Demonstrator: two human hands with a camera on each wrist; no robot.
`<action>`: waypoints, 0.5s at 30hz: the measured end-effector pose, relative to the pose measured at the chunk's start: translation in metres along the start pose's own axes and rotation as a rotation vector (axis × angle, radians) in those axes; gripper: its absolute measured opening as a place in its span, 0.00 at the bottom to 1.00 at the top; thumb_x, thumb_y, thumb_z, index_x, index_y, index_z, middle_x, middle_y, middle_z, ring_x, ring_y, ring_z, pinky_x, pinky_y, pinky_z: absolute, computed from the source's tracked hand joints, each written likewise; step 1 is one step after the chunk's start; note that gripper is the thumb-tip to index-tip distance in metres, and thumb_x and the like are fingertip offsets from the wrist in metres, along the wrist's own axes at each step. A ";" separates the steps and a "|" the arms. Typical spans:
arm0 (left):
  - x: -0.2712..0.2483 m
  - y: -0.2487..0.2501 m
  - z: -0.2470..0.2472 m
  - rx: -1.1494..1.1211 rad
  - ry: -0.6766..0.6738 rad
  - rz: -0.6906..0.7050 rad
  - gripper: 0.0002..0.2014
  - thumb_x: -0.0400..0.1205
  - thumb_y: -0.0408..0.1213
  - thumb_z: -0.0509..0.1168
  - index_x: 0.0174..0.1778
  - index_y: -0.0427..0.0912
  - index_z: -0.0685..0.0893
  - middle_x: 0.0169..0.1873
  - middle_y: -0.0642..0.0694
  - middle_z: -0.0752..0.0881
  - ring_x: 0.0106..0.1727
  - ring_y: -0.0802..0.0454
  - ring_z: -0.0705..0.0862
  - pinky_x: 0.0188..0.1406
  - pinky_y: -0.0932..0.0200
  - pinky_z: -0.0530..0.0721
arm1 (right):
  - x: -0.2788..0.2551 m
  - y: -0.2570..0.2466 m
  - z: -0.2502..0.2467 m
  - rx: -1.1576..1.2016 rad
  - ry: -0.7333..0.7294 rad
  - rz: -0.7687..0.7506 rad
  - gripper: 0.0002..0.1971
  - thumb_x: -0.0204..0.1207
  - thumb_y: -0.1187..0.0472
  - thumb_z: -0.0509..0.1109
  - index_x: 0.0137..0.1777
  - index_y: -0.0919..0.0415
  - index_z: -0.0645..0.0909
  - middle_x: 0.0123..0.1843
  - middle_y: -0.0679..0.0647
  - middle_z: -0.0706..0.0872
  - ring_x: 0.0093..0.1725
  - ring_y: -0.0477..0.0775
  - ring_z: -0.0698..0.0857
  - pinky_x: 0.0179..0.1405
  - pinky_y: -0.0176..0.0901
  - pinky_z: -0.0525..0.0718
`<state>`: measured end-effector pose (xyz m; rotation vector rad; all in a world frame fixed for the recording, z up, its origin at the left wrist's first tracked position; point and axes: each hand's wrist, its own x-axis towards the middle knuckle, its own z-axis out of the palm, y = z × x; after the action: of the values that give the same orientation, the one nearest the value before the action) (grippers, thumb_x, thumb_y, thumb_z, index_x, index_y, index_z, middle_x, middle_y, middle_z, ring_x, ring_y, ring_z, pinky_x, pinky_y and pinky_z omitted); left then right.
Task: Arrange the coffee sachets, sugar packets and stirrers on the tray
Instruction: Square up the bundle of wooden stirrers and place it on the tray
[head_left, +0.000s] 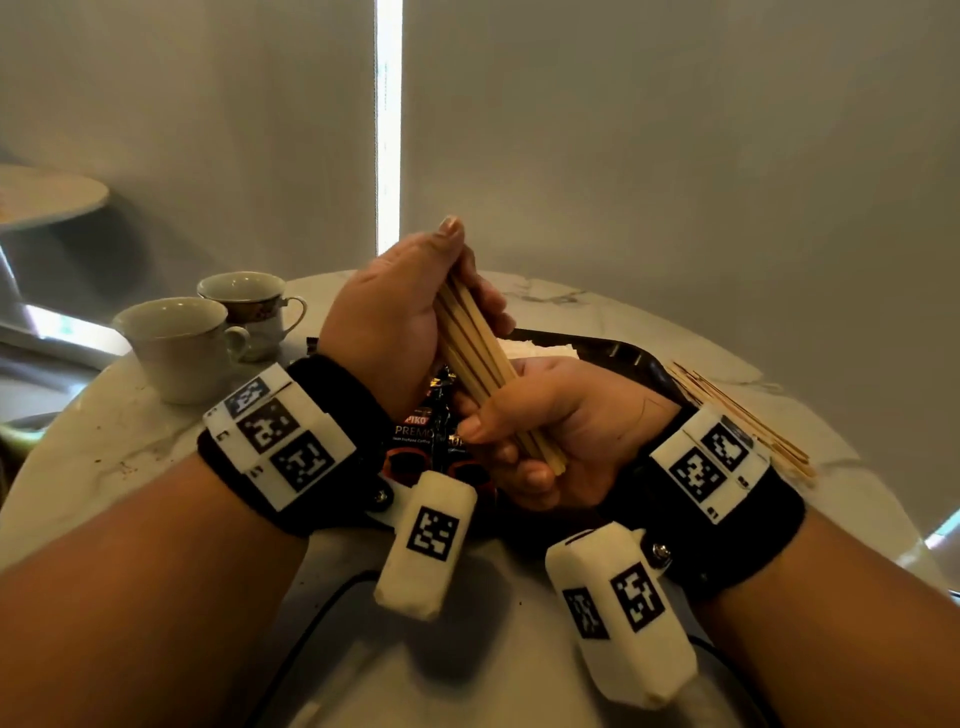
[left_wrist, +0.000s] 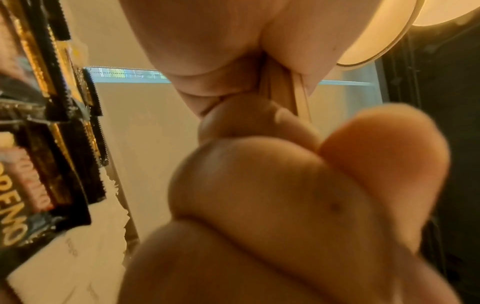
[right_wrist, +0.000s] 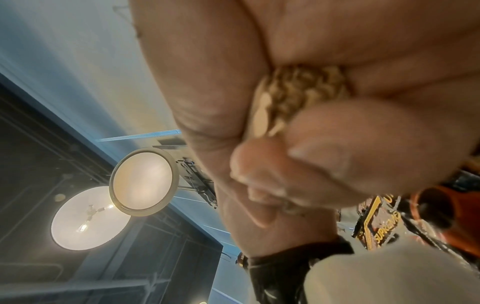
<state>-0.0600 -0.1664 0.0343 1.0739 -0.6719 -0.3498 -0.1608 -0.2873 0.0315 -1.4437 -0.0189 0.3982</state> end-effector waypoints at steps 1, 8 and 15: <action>0.000 0.001 0.002 0.014 0.010 0.005 0.20 0.91 0.47 0.56 0.37 0.43 0.79 0.29 0.44 0.87 0.35 0.43 0.89 0.37 0.51 0.88 | -0.001 0.000 0.000 -0.006 -0.002 0.001 0.06 0.72 0.68 0.68 0.41 0.60 0.74 0.25 0.52 0.75 0.17 0.47 0.74 0.19 0.34 0.69; -0.005 0.007 0.007 -0.064 -0.010 0.041 0.17 0.91 0.44 0.56 0.39 0.41 0.79 0.30 0.44 0.86 0.35 0.44 0.90 0.37 0.52 0.89 | -0.003 -0.002 -0.001 0.008 -0.023 0.000 0.05 0.74 0.68 0.66 0.40 0.60 0.73 0.25 0.52 0.74 0.17 0.46 0.73 0.19 0.34 0.68; -0.012 0.018 0.015 -0.399 -0.027 -0.071 0.21 0.87 0.57 0.57 0.35 0.47 0.75 0.25 0.54 0.75 0.25 0.58 0.77 0.31 0.58 0.84 | 0.001 0.000 0.002 0.060 -0.088 -0.016 0.06 0.74 0.69 0.66 0.42 0.61 0.70 0.25 0.51 0.74 0.17 0.45 0.74 0.18 0.33 0.68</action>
<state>-0.0800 -0.1611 0.0512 0.7142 -0.5587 -0.5364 -0.1606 -0.2854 0.0311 -1.3658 -0.0888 0.4451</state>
